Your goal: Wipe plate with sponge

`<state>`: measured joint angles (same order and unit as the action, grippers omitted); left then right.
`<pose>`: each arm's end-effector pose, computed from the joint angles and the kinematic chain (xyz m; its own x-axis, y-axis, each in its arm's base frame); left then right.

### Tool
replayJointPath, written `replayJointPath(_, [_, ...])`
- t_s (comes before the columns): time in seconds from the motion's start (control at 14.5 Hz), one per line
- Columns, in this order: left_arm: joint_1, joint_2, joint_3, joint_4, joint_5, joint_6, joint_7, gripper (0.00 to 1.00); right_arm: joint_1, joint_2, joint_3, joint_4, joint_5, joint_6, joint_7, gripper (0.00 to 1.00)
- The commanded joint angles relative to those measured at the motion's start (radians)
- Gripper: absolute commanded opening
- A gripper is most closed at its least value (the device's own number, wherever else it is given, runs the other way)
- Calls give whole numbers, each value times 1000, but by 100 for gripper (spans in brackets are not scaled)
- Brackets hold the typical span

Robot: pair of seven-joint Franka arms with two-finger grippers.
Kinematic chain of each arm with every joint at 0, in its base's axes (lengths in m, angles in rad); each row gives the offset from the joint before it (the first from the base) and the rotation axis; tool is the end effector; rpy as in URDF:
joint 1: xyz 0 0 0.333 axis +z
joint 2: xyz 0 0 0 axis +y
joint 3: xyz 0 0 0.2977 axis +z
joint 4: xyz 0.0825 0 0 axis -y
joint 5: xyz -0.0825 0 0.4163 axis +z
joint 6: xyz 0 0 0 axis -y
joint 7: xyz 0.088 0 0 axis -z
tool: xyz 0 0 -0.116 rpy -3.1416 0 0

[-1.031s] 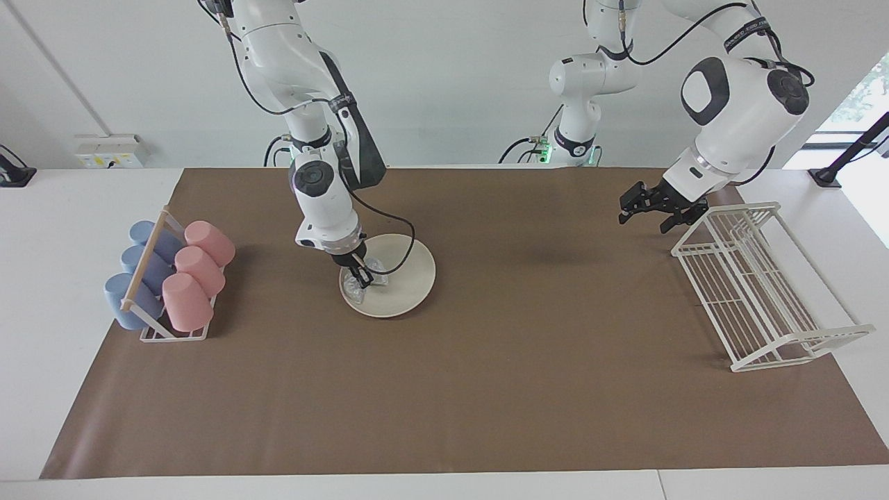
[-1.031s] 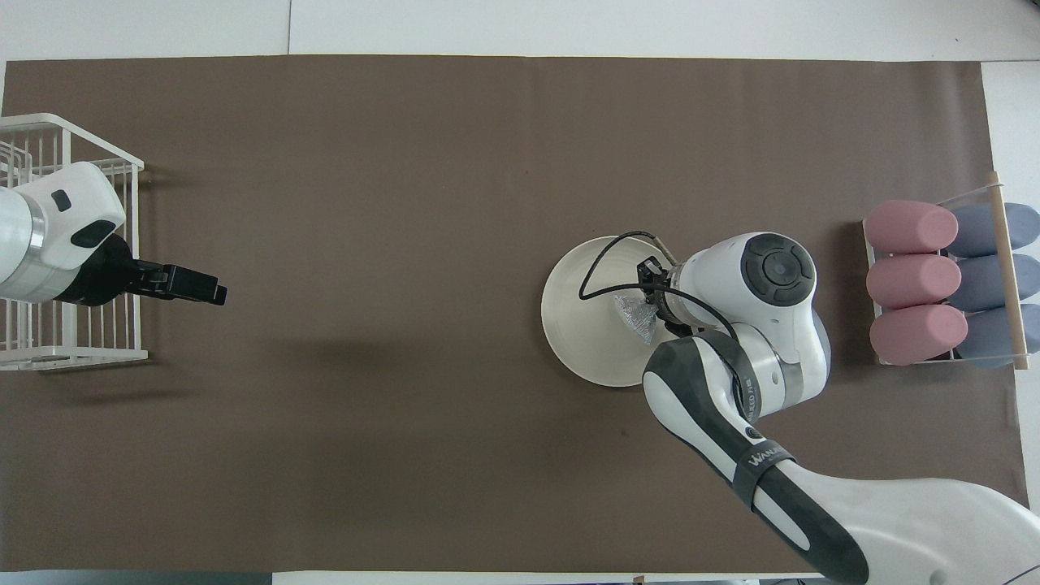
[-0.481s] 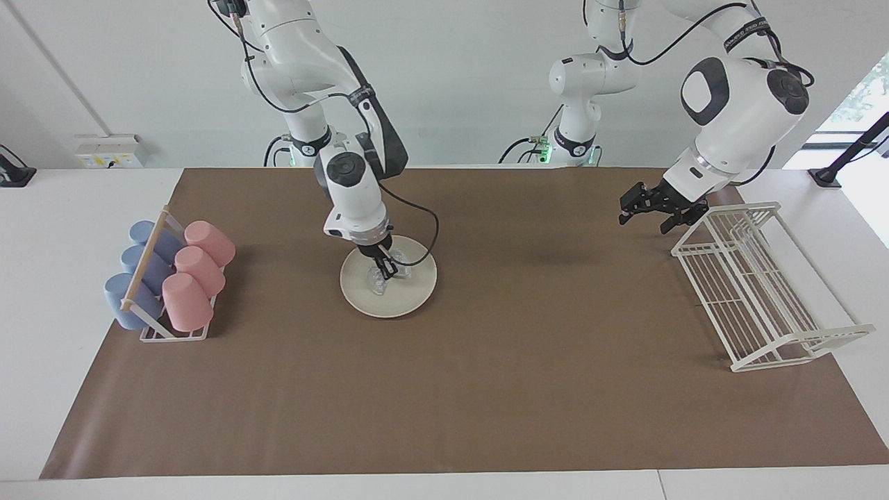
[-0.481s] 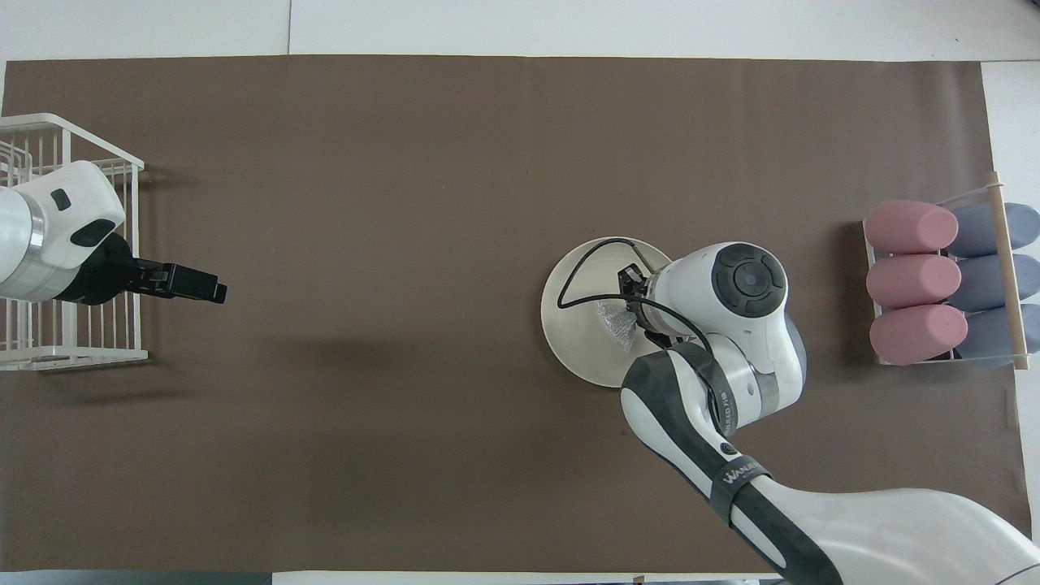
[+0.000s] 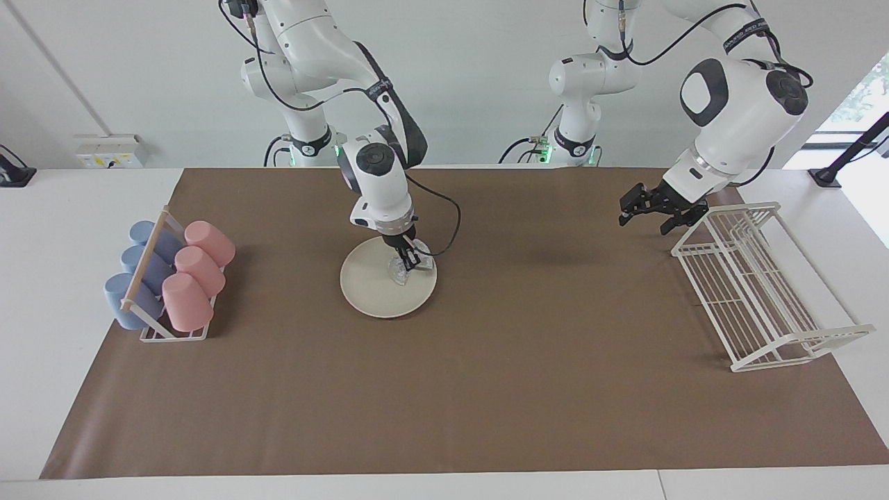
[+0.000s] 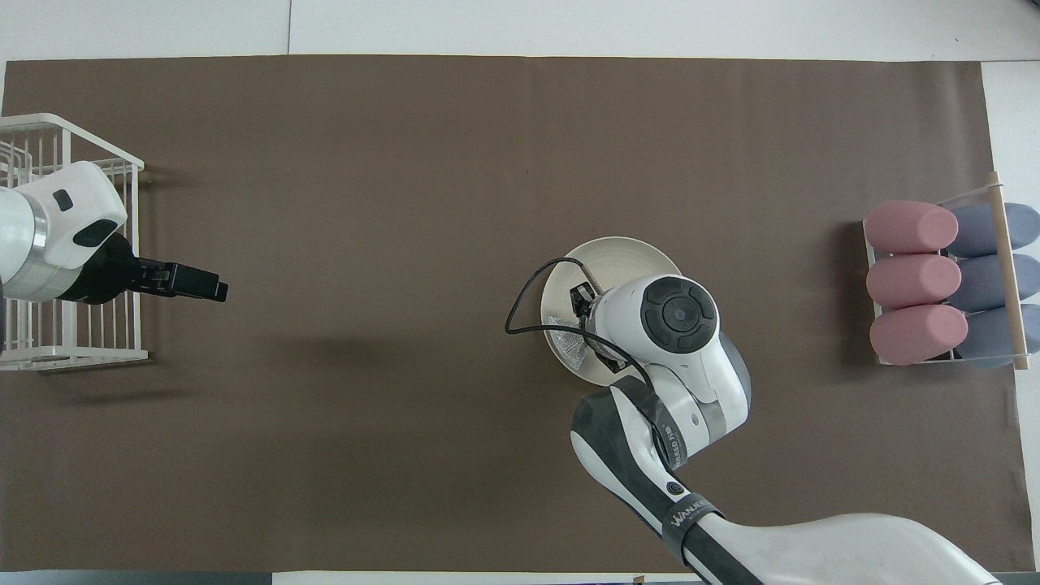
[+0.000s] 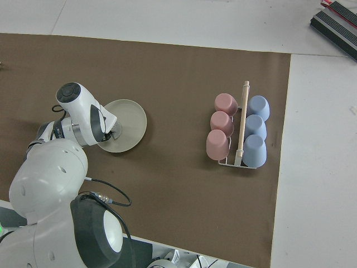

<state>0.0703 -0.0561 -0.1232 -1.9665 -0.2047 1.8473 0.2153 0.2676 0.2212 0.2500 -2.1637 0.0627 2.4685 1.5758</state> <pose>0.5651 -0.0485 0.4540 0.9780 -0.2066 -0.0274 -0.1975 -0.9607 0.1953 0.5118 0.2926 0.2551 0.4429 -0.8912 -0.0979 -0.8959 -0.4358 -0.0858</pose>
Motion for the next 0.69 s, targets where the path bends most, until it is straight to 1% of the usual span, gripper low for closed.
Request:
replayJointPath(0.0, [-9,-21,4,-25,10,18,-28,100,-11,15,8,129,9,-101,71,0])
replayJointPath(0.07, [-3,-21,4,-26,-14,16,-31,100,-10,17,8,171,9,-140,101,0])
replayJointPath(0.21, [17,-22,14,-34,-202,4,-28,100,-7,15,12,260,9,-231,157,0])
replayJointPath(0.28, [32,-22,13,-34,-282,-12,-25,100,10,17,23,324,9,-297,194,0])
replayJointPath(0.48, [25,-22,13,-37,-470,-63,-21,100,96,29,28,551,17,-504,364,0])
replayJointPath(0.62, [22,-28,10,-64,-588,-85,2,100,168,59,25,654,-7,-554,484,0])
